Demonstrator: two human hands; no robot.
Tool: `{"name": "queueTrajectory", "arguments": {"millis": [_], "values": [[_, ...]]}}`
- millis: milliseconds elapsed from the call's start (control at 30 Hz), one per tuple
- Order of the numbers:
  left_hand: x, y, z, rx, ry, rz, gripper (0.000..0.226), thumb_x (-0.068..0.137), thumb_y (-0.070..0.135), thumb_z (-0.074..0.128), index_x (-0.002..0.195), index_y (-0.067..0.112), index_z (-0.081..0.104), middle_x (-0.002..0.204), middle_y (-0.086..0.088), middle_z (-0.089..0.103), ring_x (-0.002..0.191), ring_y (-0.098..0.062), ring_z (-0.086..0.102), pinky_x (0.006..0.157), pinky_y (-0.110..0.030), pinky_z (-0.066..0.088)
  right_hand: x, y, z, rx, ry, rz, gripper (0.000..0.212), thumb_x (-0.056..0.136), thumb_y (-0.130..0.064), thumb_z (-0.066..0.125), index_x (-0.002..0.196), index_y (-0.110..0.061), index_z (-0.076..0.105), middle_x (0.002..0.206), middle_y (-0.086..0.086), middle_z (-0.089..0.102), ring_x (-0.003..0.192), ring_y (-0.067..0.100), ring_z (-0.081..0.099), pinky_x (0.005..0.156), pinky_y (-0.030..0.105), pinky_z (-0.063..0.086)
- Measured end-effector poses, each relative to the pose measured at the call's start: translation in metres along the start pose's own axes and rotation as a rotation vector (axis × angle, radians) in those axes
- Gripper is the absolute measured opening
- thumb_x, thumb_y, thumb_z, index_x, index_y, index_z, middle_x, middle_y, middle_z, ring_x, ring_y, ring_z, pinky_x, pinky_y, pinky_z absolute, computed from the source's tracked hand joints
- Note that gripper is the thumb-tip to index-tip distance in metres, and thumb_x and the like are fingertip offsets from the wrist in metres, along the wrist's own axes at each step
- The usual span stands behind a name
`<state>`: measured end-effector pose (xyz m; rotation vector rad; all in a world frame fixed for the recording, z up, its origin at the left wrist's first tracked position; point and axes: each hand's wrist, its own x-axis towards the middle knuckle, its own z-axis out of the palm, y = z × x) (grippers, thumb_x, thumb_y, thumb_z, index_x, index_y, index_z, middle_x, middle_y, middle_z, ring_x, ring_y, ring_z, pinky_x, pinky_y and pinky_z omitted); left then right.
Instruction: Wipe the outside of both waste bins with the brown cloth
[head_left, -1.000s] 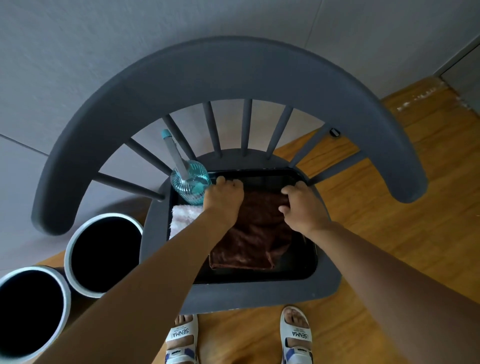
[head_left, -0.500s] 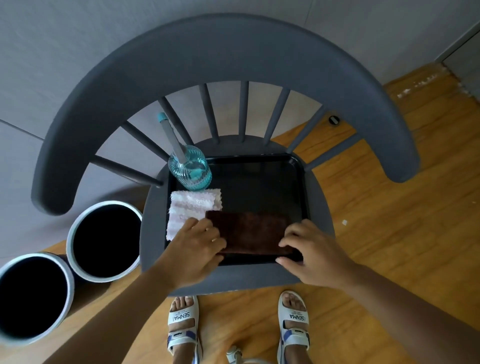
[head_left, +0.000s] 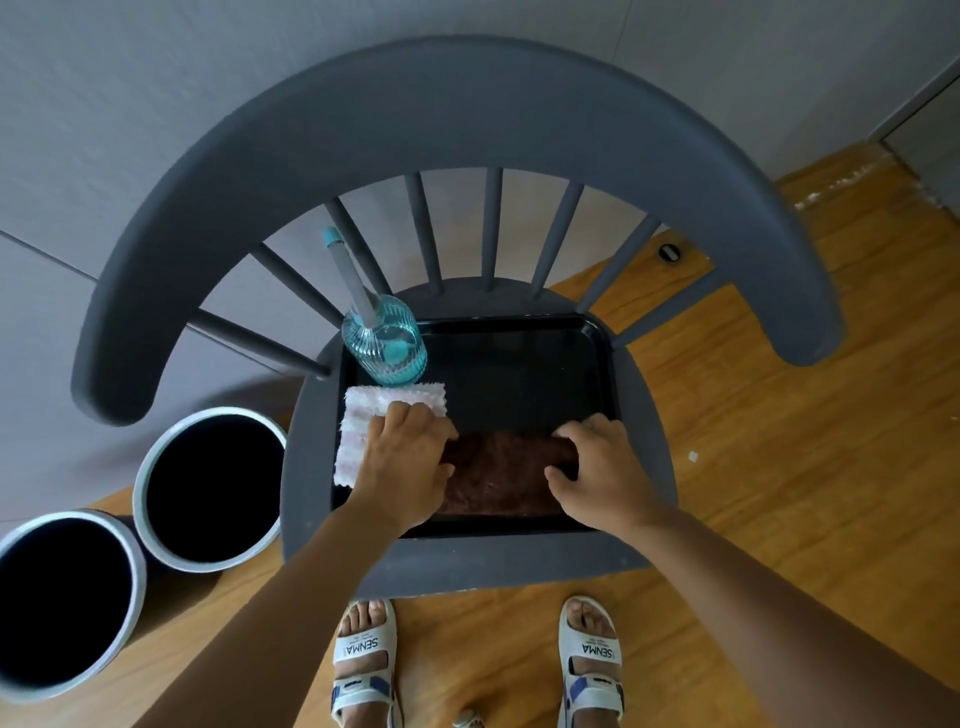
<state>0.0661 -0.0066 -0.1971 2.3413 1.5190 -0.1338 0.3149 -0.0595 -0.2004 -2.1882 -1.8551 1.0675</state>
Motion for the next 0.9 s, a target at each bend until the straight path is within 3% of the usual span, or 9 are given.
{"name": "queueTrajectory", "arguments": {"millis": [167, 267, 367, 433, 500, 600, 700, 800, 900], "values": [[-0.006, 0.004, -0.013, -0.347, -0.048, 0.058, 0.028, 0.086, 0.013, 0.065, 0.109, 0.024, 0.056, 0.095, 0.005, 0.062, 0.088, -0.016, 0.055, 0.083, -0.034, 0.046, -0.004, -0.004, -0.021, 0.112, -0.039, -0.004, 0.023, 0.098, -0.02, 0.07, 0.117, -0.023, 0.058, 0.086, -0.012, 0.056, 0.072, 0.005, 0.058, 0.055, 0.014, 0.042], [0.012, 0.016, -0.03, -0.729, -0.066, -0.115, 0.029, 0.093, 0.01, 0.062, 0.112, 0.028, 0.052, 0.099, 0.013, 0.061, 0.091, -0.003, 0.059, 0.077, -0.016, 0.047, 0.011, -0.006, -0.045, 0.247, 0.092, 0.026, 0.024, 0.097, -0.017, 0.07, 0.116, -0.027, 0.058, 0.098, -0.013, 0.064, 0.086, 0.003, 0.063, 0.065, 0.009, 0.047], [0.051, 0.028, -0.036, -0.898, 0.051, -0.327, 0.032, 0.095, 0.012, 0.062, 0.12, 0.027, 0.049, 0.1, 0.009, 0.06, 0.089, -0.01, 0.063, 0.071, -0.025, 0.054, 0.041, -0.008, -0.062, 0.319, 0.228, 0.058, 0.036, 0.097, -0.017, 0.072, 0.129, -0.022, 0.056, 0.108, -0.003, 0.067, 0.094, 0.012, 0.067, 0.078, 0.024, 0.056], [0.075, 0.035, -0.033, -0.855, 0.104, -0.405, 0.036, 0.095, 0.013, 0.061, 0.125, 0.023, 0.046, 0.096, -0.003, 0.061, 0.085, -0.023, 0.065, 0.07, -0.038, 0.057, 0.059, -0.007, -0.062, 0.277, 0.252, 0.052, 0.048, 0.097, -0.015, 0.073, 0.139, -0.015, 0.051, 0.122, 0.005, 0.064, 0.108, 0.02, 0.066, 0.088, 0.026, 0.054], [0.09, 0.039, -0.025, -0.688, 0.151, -0.36, 0.043, 0.093, 0.008, 0.061, 0.131, 0.019, 0.044, 0.109, -0.012, 0.059, 0.097, -0.029, 0.061, 0.082, -0.043, 0.055, 0.07, -0.003, -0.056, 0.085, 0.296, -0.038, 0.056, 0.094, -0.01, 0.075, 0.143, -0.01, 0.049, 0.136, 0.012, 0.055, 0.124, 0.027, 0.057, 0.099, 0.033, 0.052], [0.091, 0.04, -0.011, -0.222, 0.216, -0.131, 0.049, 0.084, 0.005, 0.068, 0.13, 0.016, 0.055, 0.137, -0.016, 0.047, 0.123, -0.036, 0.047, 0.097, -0.049, 0.05, 0.071, 0.004, -0.044, -0.307, 0.332, -0.255, 0.051, 0.083, -0.009, 0.084, 0.129, -0.006, 0.063, 0.131, 0.017, 0.057, 0.121, 0.038, 0.056, 0.087, 0.05, 0.061], [0.086, 0.034, 0.007, 0.068, 0.189, 0.034, 0.046, 0.076, 0.012, 0.077, 0.12, 0.015, 0.066, 0.143, -0.016, 0.05, 0.132, -0.04, 0.046, 0.098, -0.05, 0.051, 0.069, 0.009, -0.037, -0.481, 0.299, -0.282, 0.05, 0.079, -0.018, 0.089, 0.123, -0.003, 0.07, 0.134, 0.016, 0.061, 0.125, 0.039, 0.056, 0.085, 0.051, 0.061], [0.079, 0.021, 0.024, 0.107, 0.084, 0.05, 0.062, 0.085, 0.019, 0.073, 0.143, 0.019, 0.051, 0.155, -0.015, 0.041, 0.144, -0.038, 0.038, 0.11, -0.048, 0.041, 0.071, 0.02, -0.033, -0.503, 0.241, -0.256, 0.055, 0.085, -0.023, 0.084, 0.132, -0.002, 0.065, 0.137, 0.015, 0.061, 0.13, 0.036, 0.054, 0.091, 0.052, 0.059], [0.074, 0.018, 0.025, 0.025, 0.056, 0.058, 0.059, 0.102, 0.027, 0.053, 0.157, 0.02, 0.03, 0.166, -0.011, 0.022, 0.153, -0.033, 0.019, 0.121, -0.047, 0.029, 0.07, 0.013, -0.032, -0.458, 0.301, -0.213, 0.051, 0.091, -0.023, 0.077, 0.136, -0.003, 0.064, 0.139, 0.016, 0.063, 0.131, 0.038, 0.056, 0.094, 0.054, 0.058]]}}
